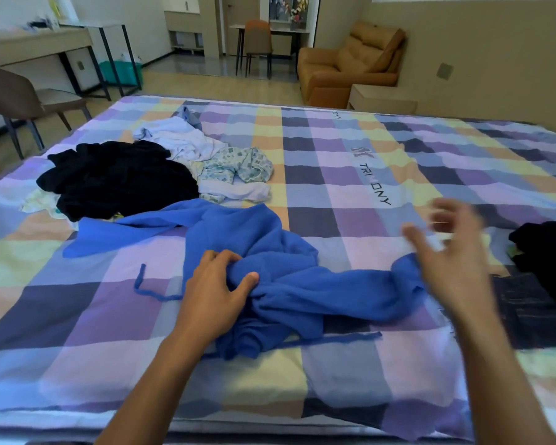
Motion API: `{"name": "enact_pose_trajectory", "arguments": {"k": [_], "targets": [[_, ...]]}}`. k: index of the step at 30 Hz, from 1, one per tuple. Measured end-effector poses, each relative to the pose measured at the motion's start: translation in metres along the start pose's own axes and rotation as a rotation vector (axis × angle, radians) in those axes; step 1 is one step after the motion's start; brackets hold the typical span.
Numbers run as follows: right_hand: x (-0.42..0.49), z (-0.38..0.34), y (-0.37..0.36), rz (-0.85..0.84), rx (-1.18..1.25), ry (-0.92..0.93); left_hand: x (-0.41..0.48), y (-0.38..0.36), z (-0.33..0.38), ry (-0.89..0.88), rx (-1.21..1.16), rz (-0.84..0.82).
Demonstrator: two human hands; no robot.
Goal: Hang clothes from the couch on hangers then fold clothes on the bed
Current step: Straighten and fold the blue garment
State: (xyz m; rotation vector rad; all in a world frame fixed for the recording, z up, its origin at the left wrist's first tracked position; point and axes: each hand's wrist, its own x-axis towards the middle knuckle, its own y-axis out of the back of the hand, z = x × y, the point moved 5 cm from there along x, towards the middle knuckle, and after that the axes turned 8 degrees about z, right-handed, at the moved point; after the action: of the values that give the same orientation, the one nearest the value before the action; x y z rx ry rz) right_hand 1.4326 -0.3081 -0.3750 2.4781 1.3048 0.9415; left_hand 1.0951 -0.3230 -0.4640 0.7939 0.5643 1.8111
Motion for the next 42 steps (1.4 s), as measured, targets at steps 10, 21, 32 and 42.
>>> {"name": "enact_pose_trajectory", "arguments": {"k": [10, 21, 32, 42], "targets": [[-0.076, -0.047, -0.104, -0.641, 0.129, 0.335, -0.018, 0.019, 0.017, -0.248, -0.347, -0.111], [0.024, 0.022, -0.013, -0.021, 0.192, -0.122, -0.004, -0.004, -0.027, -0.289, -0.057, -0.265], [-0.086, -0.035, -0.065, -0.747, -0.074, 0.519, -0.011, 0.009, 0.01, -0.33, -0.324, -0.297], [-0.032, -0.051, -0.073, -0.521, 0.278, -0.049, 0.019, 0.017, 0.034, -0.23, -0.574, -0.437]]}}
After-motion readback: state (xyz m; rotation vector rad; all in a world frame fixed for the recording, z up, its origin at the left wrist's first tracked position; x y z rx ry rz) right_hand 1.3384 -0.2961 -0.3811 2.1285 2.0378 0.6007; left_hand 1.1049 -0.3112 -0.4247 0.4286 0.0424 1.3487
